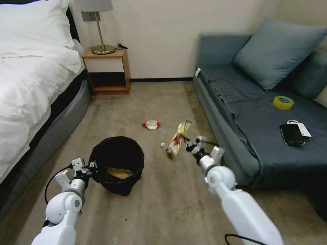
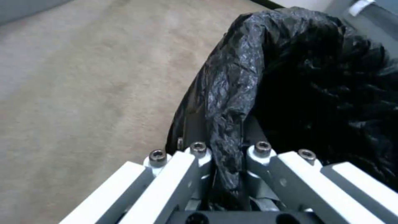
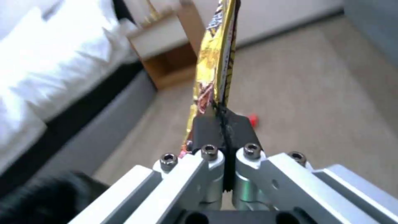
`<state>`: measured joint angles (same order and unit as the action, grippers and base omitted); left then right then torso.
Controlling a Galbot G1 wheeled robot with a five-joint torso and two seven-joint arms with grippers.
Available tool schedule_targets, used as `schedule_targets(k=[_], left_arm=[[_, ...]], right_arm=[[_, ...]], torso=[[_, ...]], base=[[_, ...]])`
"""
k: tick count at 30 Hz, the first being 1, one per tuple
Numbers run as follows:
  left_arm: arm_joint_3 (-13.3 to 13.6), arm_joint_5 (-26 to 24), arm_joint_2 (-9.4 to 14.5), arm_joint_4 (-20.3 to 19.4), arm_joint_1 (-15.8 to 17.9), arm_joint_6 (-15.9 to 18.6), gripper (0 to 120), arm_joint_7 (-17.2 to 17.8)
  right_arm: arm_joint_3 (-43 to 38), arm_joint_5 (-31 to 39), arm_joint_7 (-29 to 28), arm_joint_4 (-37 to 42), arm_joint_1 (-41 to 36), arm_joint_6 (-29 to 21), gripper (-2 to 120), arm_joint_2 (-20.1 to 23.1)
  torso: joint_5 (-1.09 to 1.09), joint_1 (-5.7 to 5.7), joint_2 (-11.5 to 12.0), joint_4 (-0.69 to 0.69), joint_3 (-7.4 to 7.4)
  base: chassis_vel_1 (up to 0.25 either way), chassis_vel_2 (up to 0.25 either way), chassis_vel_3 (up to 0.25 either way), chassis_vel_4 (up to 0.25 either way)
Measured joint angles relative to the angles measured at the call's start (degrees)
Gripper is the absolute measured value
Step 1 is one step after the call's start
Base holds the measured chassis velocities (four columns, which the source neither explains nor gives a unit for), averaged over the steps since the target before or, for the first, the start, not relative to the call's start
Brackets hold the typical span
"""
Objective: Pick up the trash bin, then pick up the garbage on the floor and place it into the trash bin.
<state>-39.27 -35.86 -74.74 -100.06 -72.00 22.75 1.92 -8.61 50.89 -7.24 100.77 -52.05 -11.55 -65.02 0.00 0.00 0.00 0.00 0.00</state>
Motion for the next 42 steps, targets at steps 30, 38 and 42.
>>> schedule_targets(k=[30, 38, 42], left_arm=[[11.1, -3.8, -2.1, -3.9, 2.7, 4.7, 4, 3.0], [10.1, -5.8, -1.4, -7.6, 0.6, 6.3, 4, 3.0], [9.3, -6.3, -1.4, -8.2, 0.0, 6.5, 4, 2.9]], right_arm=[[17.1, -7.6, 2.5, 16.7, -1.2, -0.5, 0, 7.2], [20.4, -13.4, 4.5, 6.0, 1.5, 2.3, 0, 3.2], [20.8, -16.6, 6.0, 2.3, 2.5, 3.7, 0, 2.5]], torso=[[0.00, 0.00, 0.0, 0.00, 0.00], [0.01, 0.00, 0.0, -0.01, 0.00], [0.01, 0.00, 0.0, -0.01, 0.00]], base=[[0.000, 0.000, 0.000, 0.000], [0.000, 0.000, 0.000, 0.000], [0.000, 0.000, 0.000, 0.000]])
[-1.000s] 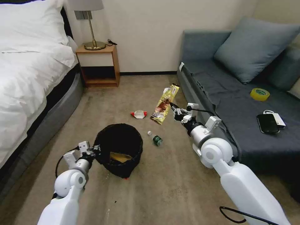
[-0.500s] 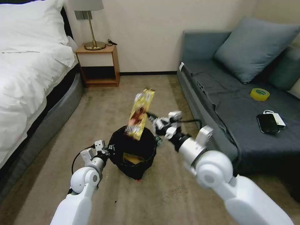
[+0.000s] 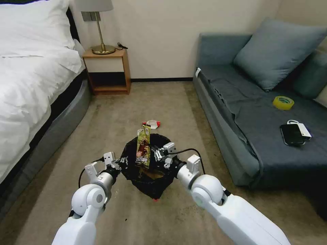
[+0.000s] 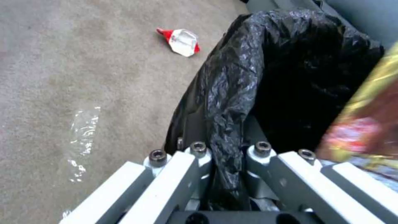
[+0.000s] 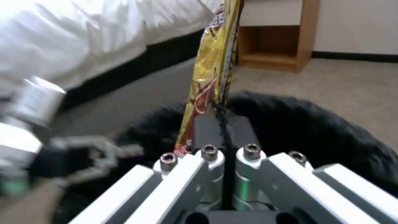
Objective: Pick up the trash bin, then pick up the garbage on the floor and place it into the trash bin.
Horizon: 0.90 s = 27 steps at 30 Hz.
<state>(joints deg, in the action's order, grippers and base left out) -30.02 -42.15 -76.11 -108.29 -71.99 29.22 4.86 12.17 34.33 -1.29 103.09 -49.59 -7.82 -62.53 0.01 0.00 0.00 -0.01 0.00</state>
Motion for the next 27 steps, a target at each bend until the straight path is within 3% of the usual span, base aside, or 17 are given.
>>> schedule_targets(k=[6, 13, 17, 18, 22, 27], left_arm=[[-1.6, -1.4, 0.0, -0.6, -0.3, 0.2, 4, 0.2], [-2.5, -2.3, 0.1, -1.1, -0.1, 0.3, 4, 0.9], [-2.9, -2.4, 0.0, -1.7, -0.7, -0.2, 4, 1.3], [-2.9, -2.4, 0.0, -1.7, -0.7, -0.2, 4, 1.3], [-5.0, -1.7, -0.3, -1.4, -0.4, -2.3, 4, 1.9], [-7.9, 1.3, -0.7, -0.5, 0.0, -7.7, 4, 1.8]], right_arm=[[-0.7, -2.6, 2.2, -2.3, -0.3, 0.4, 2, -0.3], [-1.4, -3.6, 2.5, -2.5, -1.1, 0.4, 22, -0.3], [-2.3, -4.0, 1.8, -1.8, -1.9, 0.4, 43, -1.1], [-2.3, -4.0, 1.8, -1.8, -1.9, 0.4, 43, -1.1], [-5.4, -3.6, 0.6, 0.2, -2.1, 0.8, 56, -2.6], [-10.7, -4.2, 0.5, 3.3, -3.1, 1.9, 78, -1.9]], torso=[[0.00, 0.00, 0.0, 0.00, 0.00], [0.00, 0.00, 0.0, 0.01, 0.00], [0.00, 0.00, 0.0, 0.01, 0.00], [0.00, 0.00, 0.0, 0.01, 0.00], [-0.01, 0.00, 0.0, 0.01, 0.00], [-0.01, 0.00, 0.0, -0.01, 0.00]], base=[[0.000, 0.000, 0.000, 0.000], [0.000, 0.000, 0.000, 0.000], [0.000, 0.000, 0.000, 0.000], [0.000, 0.000, 0.000, 0.000], [0.000, 0.000, 0.000, 0.000], [0.000, 0.000, 0.000, 0.000]])
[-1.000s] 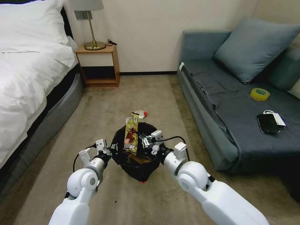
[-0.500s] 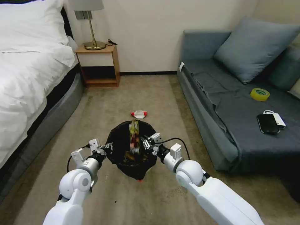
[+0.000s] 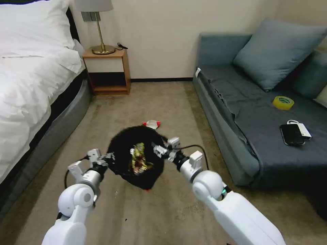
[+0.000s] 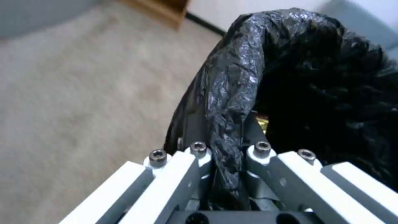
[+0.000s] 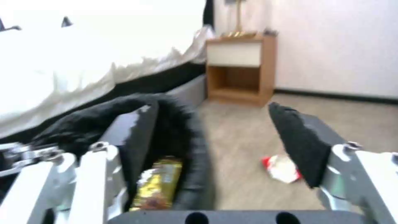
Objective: Pick up the trash bin, then pick up the garbage on the floor and place it into the trash bin.
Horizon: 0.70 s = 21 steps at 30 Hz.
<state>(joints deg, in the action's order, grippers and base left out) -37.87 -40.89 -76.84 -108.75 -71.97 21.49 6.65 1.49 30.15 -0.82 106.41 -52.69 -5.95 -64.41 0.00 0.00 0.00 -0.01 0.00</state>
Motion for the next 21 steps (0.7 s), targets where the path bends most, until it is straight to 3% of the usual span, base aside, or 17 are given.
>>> schedule_targets(k=[6, 12, 17, 21], left_arm=[[-1.5, 2.7, -0.4, -1.2, -0.1, -1.7, 4, -0.7], [-3.2, 4.7, 0.2, -1.6, -0.4, -2.0, 4, 0.0], [-6.4, 4.9, 1.1, -1.7, -1.1, -2.0, 4, 0.4], [-6.8, 4.6, 1.4, -1.7, -1.5, -1.9, 4, 0.3]], right_arm=[[-5.2, -2.5, 0.0, 1.2, -4.4, 2.2, 99, 0.5], [-7.9, -6.8, 0.1, 1.3, -7.4, 4.2, 100, -1.2], [-9.1, -8.8, 0.0, 1.7, -9.0, 4.9, 100, -3.1], [-9.4, -9.2, 0.0, 1.6, -9.2, 5.1, 100, -3.7]], torso=[[-0.01, -0.01, 0.0, 0.02, 0.00], [0.00, 0.00, 0.0, 0.02, 0.00], [0.01, 0.00, 0.0, 0.00, 0.00], [0.01, -0.01, 0.0, 0.01, 0.00]], base=[[0.000, 0.000, 0.000, 0.000], [0.000, 0.000, 0.000, 0.000], [0.000, 0.000, 0.000, 0.000], [0.000, 0.000, 0.000, 0.000]])
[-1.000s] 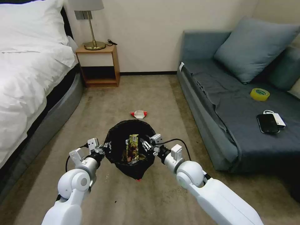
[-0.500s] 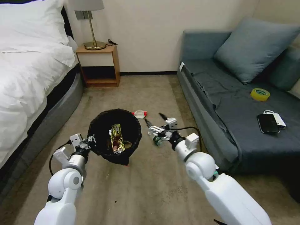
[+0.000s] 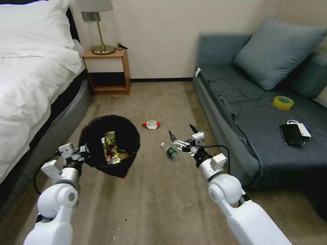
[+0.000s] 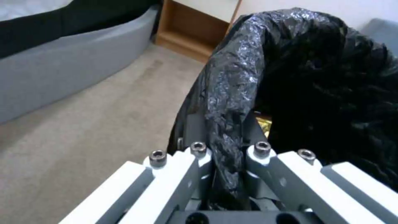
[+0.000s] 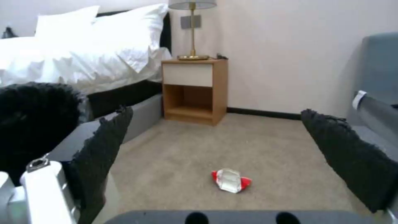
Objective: Pick up the trash bin, then pick up the garbage on the floor and place it into the trash bin.
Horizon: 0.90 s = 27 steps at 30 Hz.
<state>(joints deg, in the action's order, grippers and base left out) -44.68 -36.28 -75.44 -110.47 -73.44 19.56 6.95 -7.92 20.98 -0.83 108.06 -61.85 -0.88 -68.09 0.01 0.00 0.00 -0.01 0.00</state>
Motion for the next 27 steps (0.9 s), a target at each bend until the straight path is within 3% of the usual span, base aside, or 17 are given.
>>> schedule_targets(k=[12, 27], left_arm=[[0.5, -0.4, -0.3, 0.0, 0.6, 0.3, 4, 0.0], [-0.8, -1.2, -0.3, 0.5, 1.1, 0.4, 4, 0.0]], right_arm=[[0.0, -0.7, 1.0, -0.1, -0.7, -1.0, 100, -0.7], [0.6, -0.9, 2.1, -0.8, -0.5, -0.6, 100, -1.0]], torso=[[-0.01, 0.00, 0.0, 0.01, 0.00], [-0.01, 0.00, 0.0, 0.01, 0.00]], base=[[0.000, 0.000, 0.000, 0.000], [0.000, 0.000, 0.000, 0.000]])
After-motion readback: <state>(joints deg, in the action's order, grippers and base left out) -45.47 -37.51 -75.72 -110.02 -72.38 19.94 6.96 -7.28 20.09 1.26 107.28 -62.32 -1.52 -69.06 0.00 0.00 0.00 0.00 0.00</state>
